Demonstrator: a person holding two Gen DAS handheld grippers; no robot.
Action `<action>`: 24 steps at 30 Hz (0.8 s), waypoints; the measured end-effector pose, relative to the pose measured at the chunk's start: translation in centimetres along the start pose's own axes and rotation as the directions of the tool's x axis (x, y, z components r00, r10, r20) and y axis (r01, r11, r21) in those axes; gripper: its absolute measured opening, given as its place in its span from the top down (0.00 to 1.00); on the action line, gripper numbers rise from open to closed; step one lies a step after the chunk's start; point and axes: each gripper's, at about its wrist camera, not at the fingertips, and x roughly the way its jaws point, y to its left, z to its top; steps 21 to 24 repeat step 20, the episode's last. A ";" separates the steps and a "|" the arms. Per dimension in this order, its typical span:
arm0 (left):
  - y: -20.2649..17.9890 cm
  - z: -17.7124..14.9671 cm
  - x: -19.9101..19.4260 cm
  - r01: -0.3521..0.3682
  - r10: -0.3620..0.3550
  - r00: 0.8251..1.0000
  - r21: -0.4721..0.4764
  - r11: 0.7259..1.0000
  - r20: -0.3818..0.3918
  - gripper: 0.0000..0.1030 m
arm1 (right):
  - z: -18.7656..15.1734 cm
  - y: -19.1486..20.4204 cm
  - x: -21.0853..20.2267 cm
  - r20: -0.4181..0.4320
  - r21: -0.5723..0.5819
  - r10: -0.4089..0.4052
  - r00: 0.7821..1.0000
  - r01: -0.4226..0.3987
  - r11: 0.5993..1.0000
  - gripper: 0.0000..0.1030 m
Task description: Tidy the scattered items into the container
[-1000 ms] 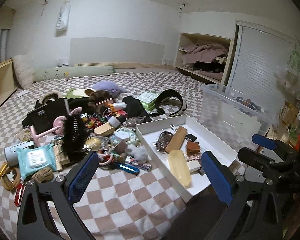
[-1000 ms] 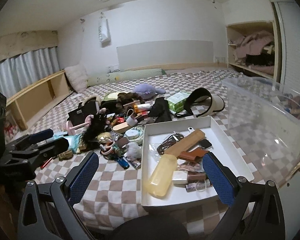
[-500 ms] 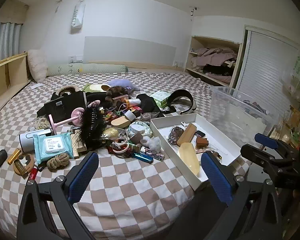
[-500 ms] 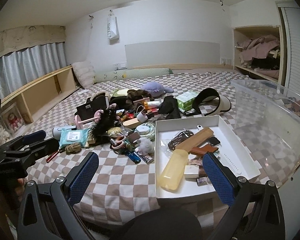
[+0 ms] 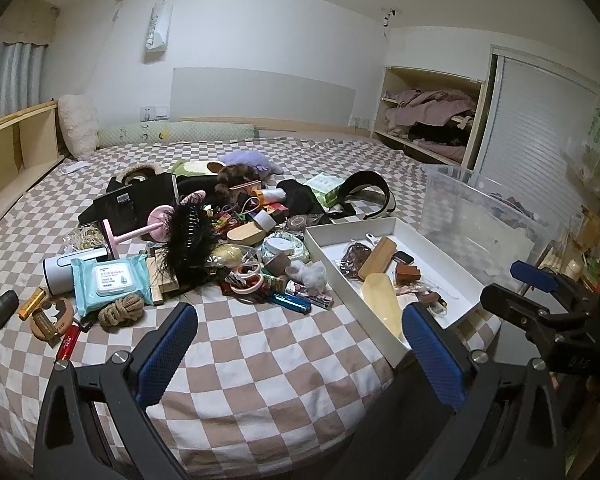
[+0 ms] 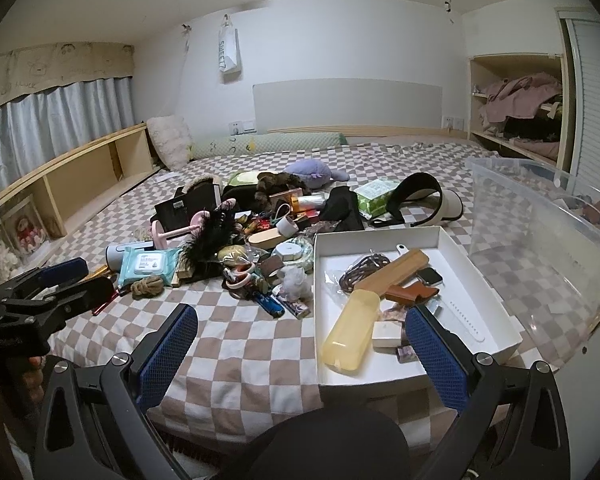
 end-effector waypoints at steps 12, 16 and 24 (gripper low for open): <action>-0.2 -0.4 0.1 -0.009 0.009 1.000 0.000 1.000 0.002 0.00 | 0.0 0.2 0.2 -0.010 -0.008 0.000 1.000 0.000 1.000 0.00; -0.1 -0.4 -0.1 -0.004 0.004 1.000 -0.007 1.000 0.011 0.00 | 0.0 0.3 0.2 -0.012 -0.008 0.001 1.000 -0.001 1.000 0.00; 0.1 -0.3 -0.1 -0.004 0.004 1.000 -0.017 1.000 0.014 0.00 | -0.1 0.3 0.2 -0.014 -0.008 0.000 1.000 0.000 1.000 0.00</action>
